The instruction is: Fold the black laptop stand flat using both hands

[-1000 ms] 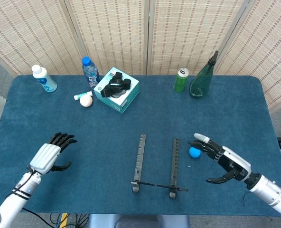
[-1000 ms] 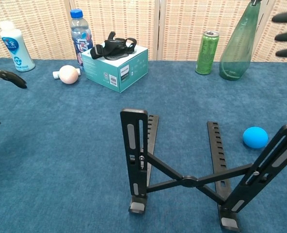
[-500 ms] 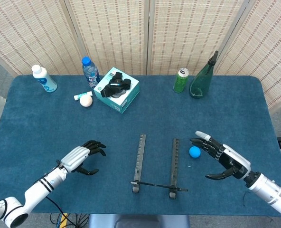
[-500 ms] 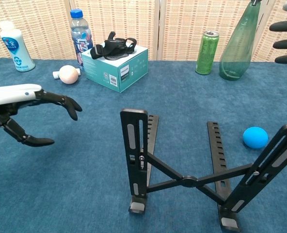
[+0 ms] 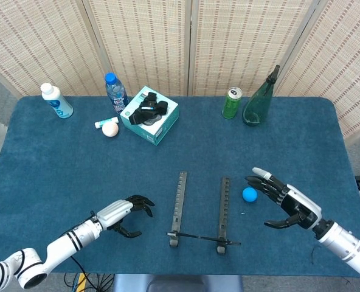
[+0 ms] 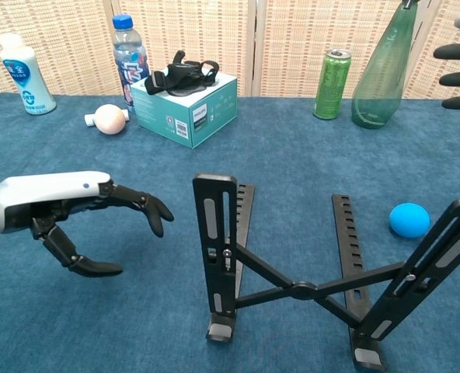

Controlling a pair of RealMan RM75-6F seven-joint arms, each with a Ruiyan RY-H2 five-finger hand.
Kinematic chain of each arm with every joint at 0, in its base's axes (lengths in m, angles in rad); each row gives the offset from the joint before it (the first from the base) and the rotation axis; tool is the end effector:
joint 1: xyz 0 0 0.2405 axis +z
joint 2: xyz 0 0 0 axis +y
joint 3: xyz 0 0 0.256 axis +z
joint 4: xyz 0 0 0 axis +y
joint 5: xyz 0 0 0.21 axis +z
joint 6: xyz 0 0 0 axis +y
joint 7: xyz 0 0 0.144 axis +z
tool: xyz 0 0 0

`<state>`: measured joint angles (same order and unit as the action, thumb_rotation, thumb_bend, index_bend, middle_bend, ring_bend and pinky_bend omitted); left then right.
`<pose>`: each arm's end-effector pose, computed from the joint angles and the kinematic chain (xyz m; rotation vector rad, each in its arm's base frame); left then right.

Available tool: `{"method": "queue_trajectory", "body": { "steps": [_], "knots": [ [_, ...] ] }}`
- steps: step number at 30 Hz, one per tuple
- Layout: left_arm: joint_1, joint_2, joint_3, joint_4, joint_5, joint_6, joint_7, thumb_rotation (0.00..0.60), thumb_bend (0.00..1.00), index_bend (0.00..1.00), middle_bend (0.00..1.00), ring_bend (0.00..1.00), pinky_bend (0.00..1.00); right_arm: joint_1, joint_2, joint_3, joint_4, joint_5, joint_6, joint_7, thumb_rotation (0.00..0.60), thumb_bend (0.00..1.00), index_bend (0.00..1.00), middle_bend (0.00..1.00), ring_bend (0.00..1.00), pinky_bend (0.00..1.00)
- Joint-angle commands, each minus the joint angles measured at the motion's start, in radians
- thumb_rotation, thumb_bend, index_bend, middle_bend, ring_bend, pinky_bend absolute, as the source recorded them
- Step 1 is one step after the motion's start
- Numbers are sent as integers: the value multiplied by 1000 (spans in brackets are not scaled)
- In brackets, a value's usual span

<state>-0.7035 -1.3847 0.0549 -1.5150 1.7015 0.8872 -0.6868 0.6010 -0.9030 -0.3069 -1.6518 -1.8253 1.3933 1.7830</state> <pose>-0.1760 0.2726 -0.0133 -2.1218 -1.6436 -1.1265 -0.2301 -0.2314 0.1592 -1.1596 2.3962 -1.5235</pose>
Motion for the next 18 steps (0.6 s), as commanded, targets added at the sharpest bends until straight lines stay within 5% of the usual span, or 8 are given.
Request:
{"method": "queue_trajectory", "body": {
  "steps": [1,18],
  "knots": [
    [-17,-21,10,13,10,1,-22,600,236,312,146,64,14,-4,0,4,0,-1,-3,1,600,0,0,123,83,16],
    [-126,-119,36,81,53,-8,-119,600,236,311,146,64,14,-36,-6,26,2,12,-22,12,600,0,0,122,83,16]
  ]
}}
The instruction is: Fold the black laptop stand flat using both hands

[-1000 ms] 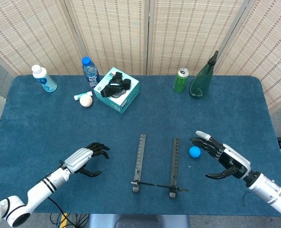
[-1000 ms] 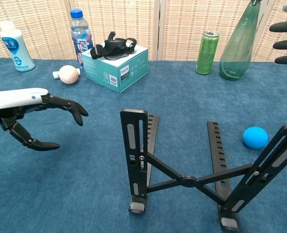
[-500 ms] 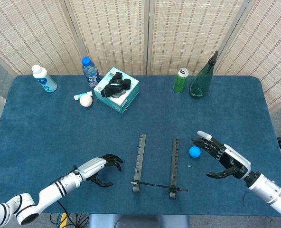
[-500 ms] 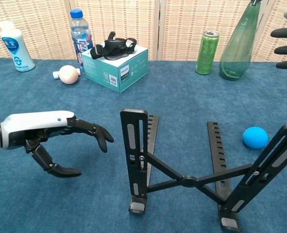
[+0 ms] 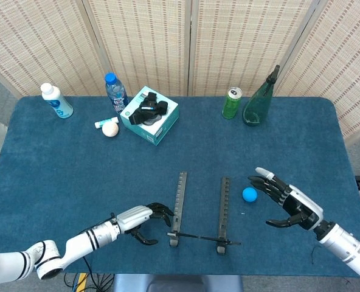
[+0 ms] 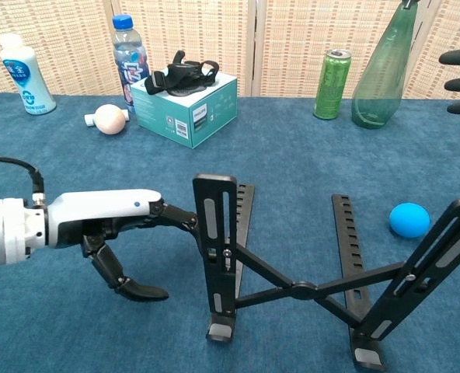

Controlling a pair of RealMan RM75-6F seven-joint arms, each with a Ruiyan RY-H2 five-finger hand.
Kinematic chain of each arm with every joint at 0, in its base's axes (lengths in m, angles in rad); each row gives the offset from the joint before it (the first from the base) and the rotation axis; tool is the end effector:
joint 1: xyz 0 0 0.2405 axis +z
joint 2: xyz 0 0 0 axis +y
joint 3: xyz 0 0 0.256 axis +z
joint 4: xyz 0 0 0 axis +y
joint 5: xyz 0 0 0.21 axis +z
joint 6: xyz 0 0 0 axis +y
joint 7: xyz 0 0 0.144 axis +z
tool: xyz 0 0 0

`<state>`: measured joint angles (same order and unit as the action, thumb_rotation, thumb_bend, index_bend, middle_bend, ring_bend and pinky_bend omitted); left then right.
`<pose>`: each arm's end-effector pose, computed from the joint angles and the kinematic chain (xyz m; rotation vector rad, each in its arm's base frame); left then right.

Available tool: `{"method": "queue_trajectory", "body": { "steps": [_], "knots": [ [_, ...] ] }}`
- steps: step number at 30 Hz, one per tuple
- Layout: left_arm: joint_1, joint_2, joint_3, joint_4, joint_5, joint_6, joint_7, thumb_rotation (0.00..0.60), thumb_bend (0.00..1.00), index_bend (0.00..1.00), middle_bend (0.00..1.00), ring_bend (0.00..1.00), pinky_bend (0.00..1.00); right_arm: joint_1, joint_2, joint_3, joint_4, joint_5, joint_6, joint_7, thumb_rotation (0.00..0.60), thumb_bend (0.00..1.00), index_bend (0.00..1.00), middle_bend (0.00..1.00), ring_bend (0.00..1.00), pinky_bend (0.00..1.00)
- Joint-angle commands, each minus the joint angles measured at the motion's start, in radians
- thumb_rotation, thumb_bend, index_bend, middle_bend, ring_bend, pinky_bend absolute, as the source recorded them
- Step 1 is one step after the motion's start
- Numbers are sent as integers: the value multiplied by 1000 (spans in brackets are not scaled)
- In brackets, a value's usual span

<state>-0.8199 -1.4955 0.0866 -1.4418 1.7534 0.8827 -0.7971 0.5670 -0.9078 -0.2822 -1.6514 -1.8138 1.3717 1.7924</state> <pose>-0.1422 0.2739 -0.0478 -2.2762 -1.6910 -1.1531 -0.2364 -0.2289 0.1575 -1.1076 2.4295 -1.5427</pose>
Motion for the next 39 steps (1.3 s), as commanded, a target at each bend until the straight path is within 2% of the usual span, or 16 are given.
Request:
{"method": "queue_trajectory", "body": {
  "steps": [1,39],
  "knots": [
    [-14,-12,5,11,1,-3,-13,600,236,311,146,64,14,-3,-2,3,3,1,-1,4,600,0,0,122,83,16],
    [-73,-44,81,22,-8,28,-83,600,236,311,146,64,15,-37,-8,26,19,-9,-7,23,600,0,0,121,83,16]
  ]
}}
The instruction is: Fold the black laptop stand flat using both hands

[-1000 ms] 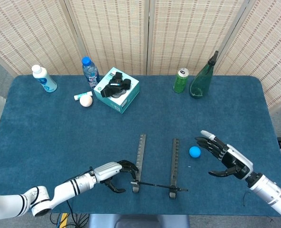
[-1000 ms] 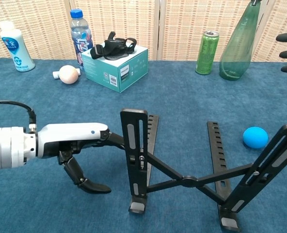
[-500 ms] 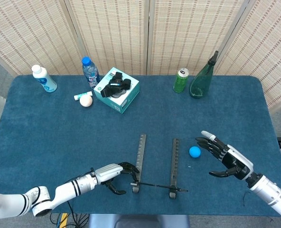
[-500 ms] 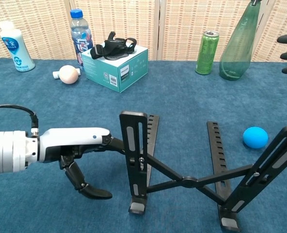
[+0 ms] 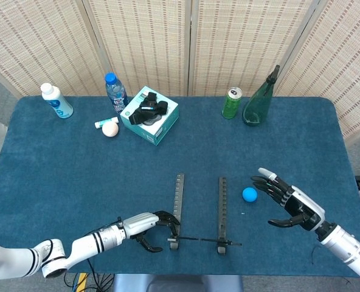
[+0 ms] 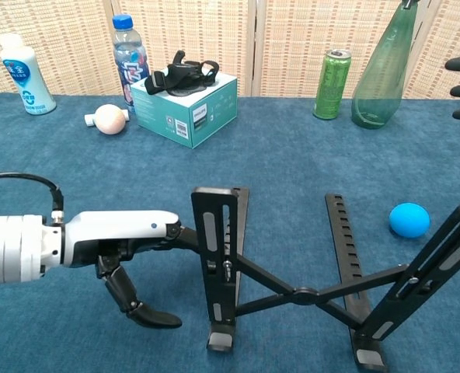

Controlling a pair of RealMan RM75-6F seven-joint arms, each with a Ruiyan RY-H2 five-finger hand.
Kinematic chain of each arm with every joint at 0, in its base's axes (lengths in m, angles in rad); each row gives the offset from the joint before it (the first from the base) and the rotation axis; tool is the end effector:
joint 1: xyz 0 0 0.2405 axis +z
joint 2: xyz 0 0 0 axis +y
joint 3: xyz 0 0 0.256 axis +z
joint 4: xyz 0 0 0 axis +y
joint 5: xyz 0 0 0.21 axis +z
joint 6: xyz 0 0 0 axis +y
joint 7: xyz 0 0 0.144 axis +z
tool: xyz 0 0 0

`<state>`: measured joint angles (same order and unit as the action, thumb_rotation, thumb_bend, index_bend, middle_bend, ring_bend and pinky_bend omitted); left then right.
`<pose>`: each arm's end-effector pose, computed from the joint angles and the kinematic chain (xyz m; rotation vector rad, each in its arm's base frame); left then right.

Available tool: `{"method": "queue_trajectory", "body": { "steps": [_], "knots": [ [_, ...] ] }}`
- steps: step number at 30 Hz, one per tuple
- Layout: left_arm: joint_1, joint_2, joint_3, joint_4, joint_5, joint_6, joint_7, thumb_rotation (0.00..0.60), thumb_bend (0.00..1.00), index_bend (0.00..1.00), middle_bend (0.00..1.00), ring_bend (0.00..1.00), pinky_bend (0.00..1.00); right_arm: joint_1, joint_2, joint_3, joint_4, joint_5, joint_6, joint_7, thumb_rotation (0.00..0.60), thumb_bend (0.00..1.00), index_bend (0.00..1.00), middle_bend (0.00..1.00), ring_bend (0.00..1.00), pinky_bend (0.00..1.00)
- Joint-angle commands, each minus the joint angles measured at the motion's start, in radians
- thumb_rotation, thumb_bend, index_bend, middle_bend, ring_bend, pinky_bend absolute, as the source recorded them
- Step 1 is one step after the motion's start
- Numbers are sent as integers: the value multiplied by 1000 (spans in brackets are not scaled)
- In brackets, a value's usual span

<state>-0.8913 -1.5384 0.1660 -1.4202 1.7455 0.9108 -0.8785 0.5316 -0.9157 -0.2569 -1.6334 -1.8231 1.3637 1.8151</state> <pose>-0.1353 0.2650 -0.0625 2.3345 1.7802 1.1154 -0.2429 -0.2261 0.1567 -1.0692 2.4432 -1.5517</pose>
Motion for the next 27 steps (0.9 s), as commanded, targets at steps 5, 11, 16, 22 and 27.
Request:
{"method": "queue_trajectory", "body": {
  "steps": [5,11,16,22,27],
  "knots": [
    [-8,-8,7,2,-2,-4,-12,600,236,311,146,64,14,-7,0,2,3,0,5,1,600,0,0,121,83,16],
    [-16,-12,13,4,-1,-4,-24,600,236,311,146,64,14,-11,-1,3,6,1,5,4,600,0,0,121,83,16],
    [-17,-2,7,9,-11,3,-4,600,236,311,146,64,14,-12,1,8,7,2,-1,-23,600,0,0,121,82,16],
    [7,46,-20,-3,-57,32,80,600,236,311,146,64,14,2,30,17,-41,15,-66,-206,600,0,0,121,75,16],
    [57,104,-54,-30,-128,75,208,600,236,311,146,64,14,44,78,14,-94,-10,-157,-366,600,0,0,121,59,16]
  ]
}}
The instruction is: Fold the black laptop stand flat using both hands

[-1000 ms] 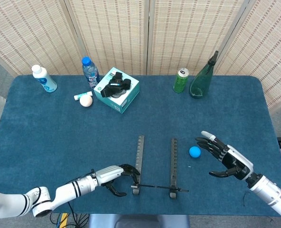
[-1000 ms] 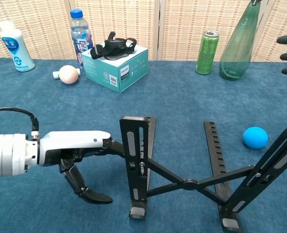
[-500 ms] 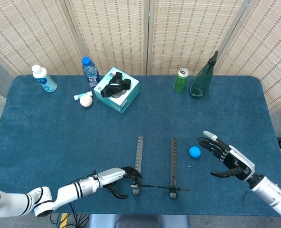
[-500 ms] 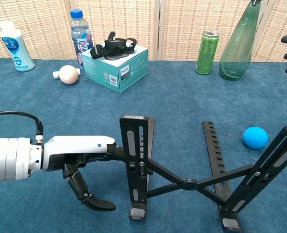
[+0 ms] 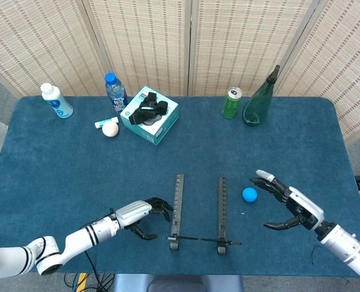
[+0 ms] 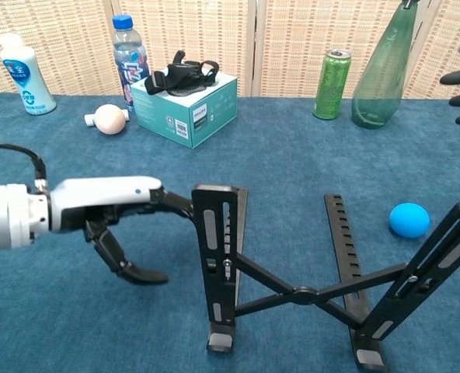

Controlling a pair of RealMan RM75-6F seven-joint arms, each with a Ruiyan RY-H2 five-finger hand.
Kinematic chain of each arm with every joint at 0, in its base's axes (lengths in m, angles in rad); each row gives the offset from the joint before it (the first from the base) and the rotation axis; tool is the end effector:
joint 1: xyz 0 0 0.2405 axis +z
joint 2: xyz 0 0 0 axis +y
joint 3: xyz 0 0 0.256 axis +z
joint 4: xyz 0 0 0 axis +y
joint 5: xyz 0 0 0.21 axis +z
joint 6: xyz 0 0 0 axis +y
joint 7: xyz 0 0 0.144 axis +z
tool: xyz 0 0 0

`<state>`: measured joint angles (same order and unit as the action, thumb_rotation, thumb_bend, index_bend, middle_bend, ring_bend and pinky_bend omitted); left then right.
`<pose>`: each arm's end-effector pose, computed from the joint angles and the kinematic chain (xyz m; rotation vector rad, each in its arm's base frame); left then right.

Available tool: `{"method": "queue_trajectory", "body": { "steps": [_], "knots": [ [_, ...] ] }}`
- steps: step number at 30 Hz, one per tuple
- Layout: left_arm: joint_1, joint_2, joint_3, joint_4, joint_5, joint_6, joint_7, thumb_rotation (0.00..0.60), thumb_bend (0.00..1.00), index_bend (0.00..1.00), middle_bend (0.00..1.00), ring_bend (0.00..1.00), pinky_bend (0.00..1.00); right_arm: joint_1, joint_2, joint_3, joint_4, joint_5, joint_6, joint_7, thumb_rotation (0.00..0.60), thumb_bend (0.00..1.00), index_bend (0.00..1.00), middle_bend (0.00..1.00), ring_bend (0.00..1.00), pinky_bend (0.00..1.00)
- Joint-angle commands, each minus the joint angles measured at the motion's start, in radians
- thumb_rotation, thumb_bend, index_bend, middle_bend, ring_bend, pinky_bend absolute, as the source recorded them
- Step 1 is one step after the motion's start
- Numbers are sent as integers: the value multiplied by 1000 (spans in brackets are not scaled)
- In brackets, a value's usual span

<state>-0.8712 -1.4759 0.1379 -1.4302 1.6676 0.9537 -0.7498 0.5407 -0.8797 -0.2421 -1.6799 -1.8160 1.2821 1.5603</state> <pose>-0.1440 0.2886 -0.0364 -2.2512 -1.6063 -1.1740 -0.2405 -0.2273 0.1564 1.3380 -2.3056 1.4661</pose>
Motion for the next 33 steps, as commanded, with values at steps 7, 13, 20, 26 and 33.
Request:
{"method": "queue_trajectory", "body": {
  "steps": [7,13,20,26,33],
  "knots": [
    [120,118,-74,-78,-156,109,229,600,236,290,146,64,14,107,97,-12,-102,-56,-207,-232,600,0,0,80,34,16],
    [179,170,-113,-109,-220,163,315,600,236,287,146,64,14,171,116,-18,-135,-90,-303,-288,600,0,0,45,14,16],
    [226,209,-140,-137,-255,197,399,600,236,287,146,64,14,223,132,-23,-170,-108,-372,-348,600,0,0,10,0,16],
    [253,227,-165,-150,-274,216,444,600,236,286,146,64,15,252,132,-29,-195,-123,-403,-383,600,0,0,0,0,0],
    [276,246,-183,-171,-276,216,458,600,236,286,146,64,13,240,102,-3,-234,-64,-421,-520,600,0,0,0,0,0]
  ]
}}
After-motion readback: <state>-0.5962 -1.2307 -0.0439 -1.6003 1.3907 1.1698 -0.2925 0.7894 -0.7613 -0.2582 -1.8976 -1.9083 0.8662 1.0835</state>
